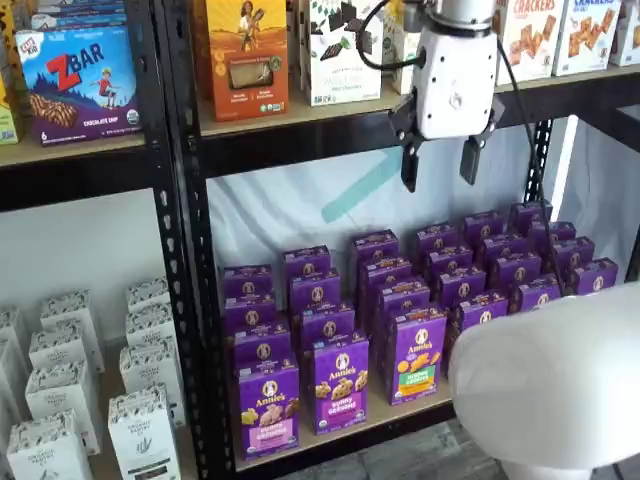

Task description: Pick up the purple box with a pink patch in the middle, on the bottom shelf, the first box from the left

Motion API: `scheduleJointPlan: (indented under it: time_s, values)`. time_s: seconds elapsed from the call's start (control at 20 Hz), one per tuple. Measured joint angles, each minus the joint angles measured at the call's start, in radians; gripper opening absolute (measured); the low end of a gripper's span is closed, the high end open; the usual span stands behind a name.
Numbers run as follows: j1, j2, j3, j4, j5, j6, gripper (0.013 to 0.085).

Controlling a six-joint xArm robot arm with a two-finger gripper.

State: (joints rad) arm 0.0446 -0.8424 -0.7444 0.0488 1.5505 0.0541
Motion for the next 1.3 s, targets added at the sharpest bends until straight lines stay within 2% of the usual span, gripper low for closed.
scheduleJointPlan:
  time_s: [0.3,0.75,1.05,1.3]
  values:
    - [0.023,0.034,0.105,-0.026,-0.141,0.022,0.085]
    - [0.048,0.102,0.202,-0.018,-0.287,0.042,0.085]
    - [0.099,0.175,0.257,-0.06,-0.403,0.106,0.085]
    - [0.118,0.237,0.281,-0.077,-0.48,0.134,0.085]
